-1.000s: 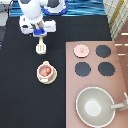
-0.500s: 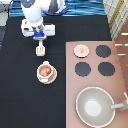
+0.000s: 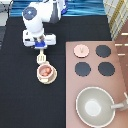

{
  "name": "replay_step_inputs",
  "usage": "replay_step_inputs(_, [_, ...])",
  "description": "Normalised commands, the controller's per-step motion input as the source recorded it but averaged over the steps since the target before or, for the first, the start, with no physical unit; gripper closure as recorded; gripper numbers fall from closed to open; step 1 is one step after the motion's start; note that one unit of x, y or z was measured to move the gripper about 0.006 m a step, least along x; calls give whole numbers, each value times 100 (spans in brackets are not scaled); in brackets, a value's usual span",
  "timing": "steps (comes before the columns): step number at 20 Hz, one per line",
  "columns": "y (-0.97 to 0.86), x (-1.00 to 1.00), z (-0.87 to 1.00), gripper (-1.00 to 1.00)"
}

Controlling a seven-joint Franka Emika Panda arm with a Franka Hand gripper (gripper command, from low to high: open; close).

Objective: Take the lid off the pot, put the pot on the plate, and use the tool to push the pot to the front of the table.

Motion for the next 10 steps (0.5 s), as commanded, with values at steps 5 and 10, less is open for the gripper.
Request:
replay_step_inputs(5, [52, 34, 44, 100])
replay_step_inputs(10, [26, -66, 74, 100])
